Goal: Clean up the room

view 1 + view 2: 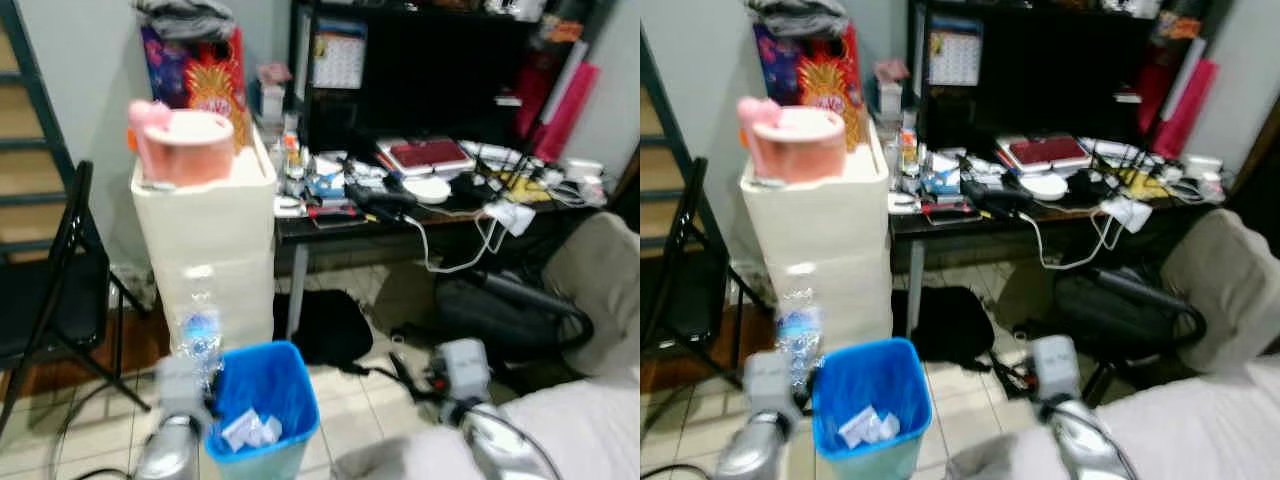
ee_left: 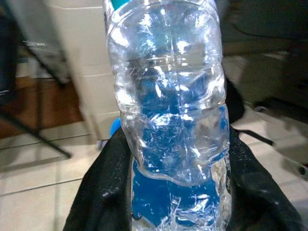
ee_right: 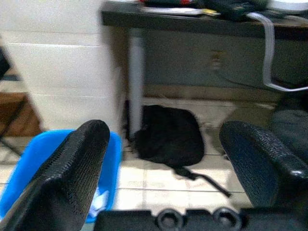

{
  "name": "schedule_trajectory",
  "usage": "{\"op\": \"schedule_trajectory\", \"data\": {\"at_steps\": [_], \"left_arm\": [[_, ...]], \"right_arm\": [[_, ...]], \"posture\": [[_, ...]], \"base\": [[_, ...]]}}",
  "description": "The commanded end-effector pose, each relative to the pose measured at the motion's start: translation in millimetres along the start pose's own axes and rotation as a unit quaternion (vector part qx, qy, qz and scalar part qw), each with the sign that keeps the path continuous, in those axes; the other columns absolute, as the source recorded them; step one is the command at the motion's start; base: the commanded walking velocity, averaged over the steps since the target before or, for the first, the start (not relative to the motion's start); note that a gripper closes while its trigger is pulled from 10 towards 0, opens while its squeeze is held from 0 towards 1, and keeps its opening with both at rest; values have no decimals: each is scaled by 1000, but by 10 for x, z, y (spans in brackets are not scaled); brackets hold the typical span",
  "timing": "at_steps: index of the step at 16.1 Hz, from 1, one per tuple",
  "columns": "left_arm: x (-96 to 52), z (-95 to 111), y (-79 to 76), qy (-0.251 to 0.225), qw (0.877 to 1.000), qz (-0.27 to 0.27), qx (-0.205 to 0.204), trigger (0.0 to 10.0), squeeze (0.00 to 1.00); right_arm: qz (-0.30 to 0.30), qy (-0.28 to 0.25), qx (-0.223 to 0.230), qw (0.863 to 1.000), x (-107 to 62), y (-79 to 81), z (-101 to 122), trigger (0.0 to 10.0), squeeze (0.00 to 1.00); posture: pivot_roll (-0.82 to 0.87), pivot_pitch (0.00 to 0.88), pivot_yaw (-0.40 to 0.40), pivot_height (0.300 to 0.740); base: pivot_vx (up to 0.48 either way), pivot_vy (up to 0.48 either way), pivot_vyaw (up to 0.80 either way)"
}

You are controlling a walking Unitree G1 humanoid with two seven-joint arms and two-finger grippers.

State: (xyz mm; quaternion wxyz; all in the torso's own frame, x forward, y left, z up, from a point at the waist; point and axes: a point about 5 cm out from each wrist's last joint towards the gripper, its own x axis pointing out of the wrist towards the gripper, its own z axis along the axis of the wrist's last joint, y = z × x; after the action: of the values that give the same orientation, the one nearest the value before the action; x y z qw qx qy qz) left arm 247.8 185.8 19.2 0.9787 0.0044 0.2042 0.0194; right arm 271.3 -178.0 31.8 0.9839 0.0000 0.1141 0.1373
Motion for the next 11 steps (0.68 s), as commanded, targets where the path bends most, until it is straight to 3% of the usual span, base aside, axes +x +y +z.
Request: {"op": "schedule_trajectory", "data": {"at_steps": [1, 5, 8, 10, 11], "left_arm": [[42, 110, 91, -18, 1000, 9, 11, 10000, 0], [65, 104, 155, -22, 999, 11, 37, 10000, 0], [103, 46, 73, -8, 998, -18, 66, 10000, 0], [137, 36, 25, -2, 997, -44, 62, 10000, 0], [154, 15, 4, 11, 997, -61, 45, 10000, 1000]], "right_arm": [[5, -8, -3, 1000, 36, 37, 50, 10000, 0], [2, -9, -2, 1000, 7, 35, 38, 10000, 0], [0, -7, -1, 1000, -12, 23, 27, 10000, 0], [1, -5, -2, 1000, -8, 27, 24, 10000, 0], [2, -4, -3, 1000, -5, 33, 23, 10000, 0]], "posture": [[111, 0, -98, 740], [99, 2, -92, 740], [94, 4, -93, 740], [93, 2, -92, 740], [91, 2, -91, 740]], "base": [[446, 0, 0], [447, 0, 0], [412, 0, 0], [0, 0, 0], [0, 0, 0]]}}
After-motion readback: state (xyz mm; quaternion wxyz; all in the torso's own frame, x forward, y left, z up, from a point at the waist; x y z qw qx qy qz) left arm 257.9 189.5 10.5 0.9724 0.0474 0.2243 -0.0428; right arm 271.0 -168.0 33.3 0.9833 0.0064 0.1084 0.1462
